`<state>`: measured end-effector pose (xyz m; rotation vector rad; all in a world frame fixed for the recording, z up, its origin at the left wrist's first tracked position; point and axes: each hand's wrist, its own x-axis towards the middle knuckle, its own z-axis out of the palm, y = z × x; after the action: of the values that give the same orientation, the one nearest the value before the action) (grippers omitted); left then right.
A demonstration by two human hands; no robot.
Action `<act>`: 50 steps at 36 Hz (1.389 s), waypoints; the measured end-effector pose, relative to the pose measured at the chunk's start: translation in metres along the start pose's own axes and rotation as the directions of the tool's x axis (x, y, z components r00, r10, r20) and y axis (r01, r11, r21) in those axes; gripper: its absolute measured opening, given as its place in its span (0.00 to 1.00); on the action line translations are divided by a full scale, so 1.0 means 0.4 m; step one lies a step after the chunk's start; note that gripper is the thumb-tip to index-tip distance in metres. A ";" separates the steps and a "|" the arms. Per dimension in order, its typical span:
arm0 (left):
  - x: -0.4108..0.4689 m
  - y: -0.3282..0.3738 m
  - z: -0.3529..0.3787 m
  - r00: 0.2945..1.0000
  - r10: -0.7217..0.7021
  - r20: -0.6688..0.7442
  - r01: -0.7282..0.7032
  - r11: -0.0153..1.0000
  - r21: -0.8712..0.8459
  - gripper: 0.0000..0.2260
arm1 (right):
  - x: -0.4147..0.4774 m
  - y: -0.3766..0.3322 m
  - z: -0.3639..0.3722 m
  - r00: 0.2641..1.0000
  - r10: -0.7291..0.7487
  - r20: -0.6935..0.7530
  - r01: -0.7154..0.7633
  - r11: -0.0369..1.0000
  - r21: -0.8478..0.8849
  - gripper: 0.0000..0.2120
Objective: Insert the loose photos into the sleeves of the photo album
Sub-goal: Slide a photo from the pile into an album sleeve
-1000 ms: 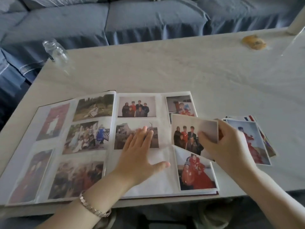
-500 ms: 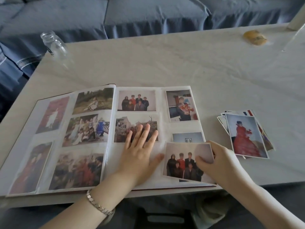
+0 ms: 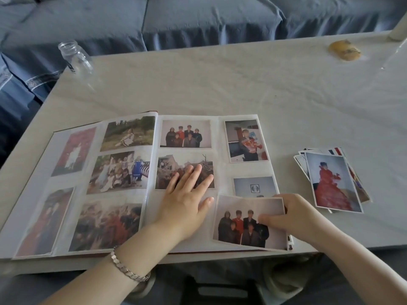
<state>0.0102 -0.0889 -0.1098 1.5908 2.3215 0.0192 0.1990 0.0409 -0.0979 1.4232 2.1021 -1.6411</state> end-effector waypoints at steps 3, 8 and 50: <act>0.005 -0.015 -0.020 0.999 0.030 -0.042 -0.030 0.999 -0.013 0.21 | 0.006 -0.013 -0.005 0.999 0.005 0.047 -0.006 0.999 0.036 0.09; 0.019 -0.075 -0.072 0.989 0.020 -0.147 -0.014 0.999 0.042 0.18 | 0.025 -0.046 0.034 0.998 -0.051 0.049 0.051 0.999 0.004 0.07; 0.033 -0.211 -0.017 0.927 0.046 -0.372 -0.049 0.999 0.001 0.18 | 0.041 -0.140 0.109 0.997 0.008 0.078 -0.017 0.994 0.111 0.03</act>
<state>-0.0724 -0.1077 -0.1228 1.7676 2.5515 0.3738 0.1311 0.0170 -0.0865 1.3767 1.9852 -1.8049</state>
